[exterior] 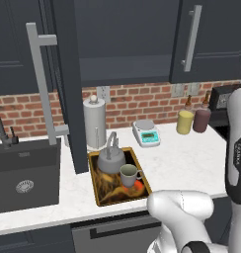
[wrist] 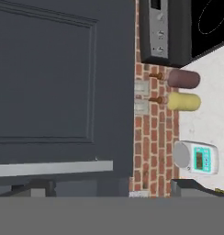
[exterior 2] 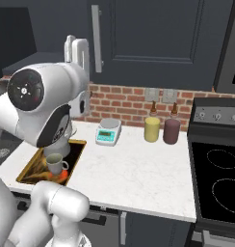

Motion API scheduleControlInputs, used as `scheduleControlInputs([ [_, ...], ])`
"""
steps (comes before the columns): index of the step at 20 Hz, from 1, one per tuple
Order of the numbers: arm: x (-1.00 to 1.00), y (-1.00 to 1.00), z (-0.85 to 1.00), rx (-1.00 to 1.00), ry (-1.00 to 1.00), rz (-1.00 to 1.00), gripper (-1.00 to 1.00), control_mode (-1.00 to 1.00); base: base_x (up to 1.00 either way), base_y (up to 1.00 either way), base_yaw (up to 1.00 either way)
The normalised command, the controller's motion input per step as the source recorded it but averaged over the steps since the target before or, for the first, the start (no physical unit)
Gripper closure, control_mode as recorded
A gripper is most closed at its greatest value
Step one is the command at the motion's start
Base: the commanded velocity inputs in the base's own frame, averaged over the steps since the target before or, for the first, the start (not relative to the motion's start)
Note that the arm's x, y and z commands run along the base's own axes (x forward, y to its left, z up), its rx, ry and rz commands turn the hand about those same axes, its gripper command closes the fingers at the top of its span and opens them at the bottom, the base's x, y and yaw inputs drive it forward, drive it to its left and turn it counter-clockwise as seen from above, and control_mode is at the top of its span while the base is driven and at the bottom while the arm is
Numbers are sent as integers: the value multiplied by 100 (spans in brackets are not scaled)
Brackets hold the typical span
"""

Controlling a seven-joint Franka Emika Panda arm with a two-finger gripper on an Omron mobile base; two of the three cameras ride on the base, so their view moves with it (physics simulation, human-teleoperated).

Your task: Pick the kettle from the counter and place it on the tray. Then pick the mug from the cabinet and place it on the tray. Then close the cabinet doors.

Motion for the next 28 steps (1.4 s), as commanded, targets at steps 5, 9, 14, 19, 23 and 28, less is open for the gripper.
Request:
scheduleControlInputs([
  [5, -56, 85, -13, -10, 0, 9, -100, -100, 0, 0, 0],
  [9, -88, 47, 0, -8, -1, 5, -100, -100, 0, 0, 0],
  [14, -69, 67, 0, -11, 0, 6, -100, -100, 0, 0, 0],
  [19, -42, 73, 0, -12, 3, 5, -100, -100, 0, 0, 0],
  [23, -40, 64, 0, -11, 7, 1, -100, -100, 0, 0, 0],
  [28, -33, 59, -3, -7, 2, 0, -100, -100, 0, 0, 0],
])
